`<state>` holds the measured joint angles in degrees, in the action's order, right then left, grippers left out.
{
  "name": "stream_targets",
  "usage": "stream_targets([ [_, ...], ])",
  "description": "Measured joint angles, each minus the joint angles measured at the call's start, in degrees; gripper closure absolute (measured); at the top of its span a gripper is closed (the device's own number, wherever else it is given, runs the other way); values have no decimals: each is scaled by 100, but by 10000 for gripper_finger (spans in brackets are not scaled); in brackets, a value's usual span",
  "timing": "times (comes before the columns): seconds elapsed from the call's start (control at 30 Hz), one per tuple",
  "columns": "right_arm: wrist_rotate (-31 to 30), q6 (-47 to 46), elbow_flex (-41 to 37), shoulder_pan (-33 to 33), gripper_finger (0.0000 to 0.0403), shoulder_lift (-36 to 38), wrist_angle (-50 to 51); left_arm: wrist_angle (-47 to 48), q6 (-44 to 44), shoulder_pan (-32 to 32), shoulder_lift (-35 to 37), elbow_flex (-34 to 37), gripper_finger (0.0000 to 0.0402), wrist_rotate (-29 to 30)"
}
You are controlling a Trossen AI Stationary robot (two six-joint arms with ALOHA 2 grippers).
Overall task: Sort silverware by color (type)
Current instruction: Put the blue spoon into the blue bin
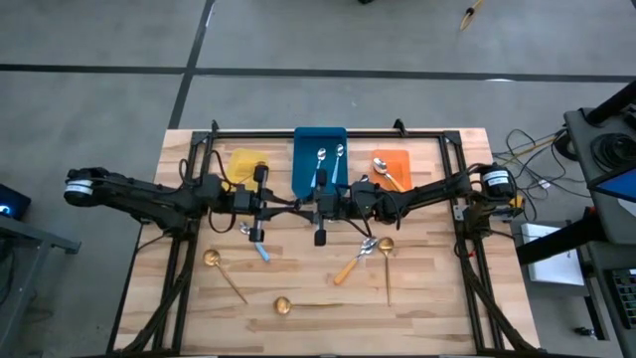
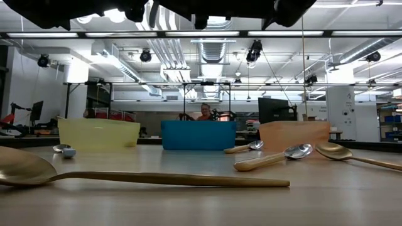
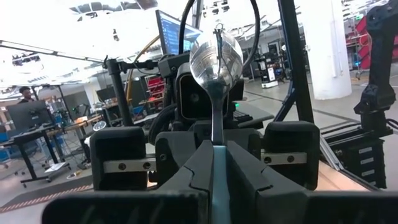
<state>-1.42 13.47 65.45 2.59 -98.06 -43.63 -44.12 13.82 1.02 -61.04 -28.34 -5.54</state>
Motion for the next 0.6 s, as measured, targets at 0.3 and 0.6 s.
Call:
stream_targets([
  [0.3,-3,-385,-7,-64,366,82,379,82,-61,-2,22,0,348,29],
  [0.6,-577,-1789,97,-452,366,569,1985,946,618,-11,589,-2,273,1191],
])
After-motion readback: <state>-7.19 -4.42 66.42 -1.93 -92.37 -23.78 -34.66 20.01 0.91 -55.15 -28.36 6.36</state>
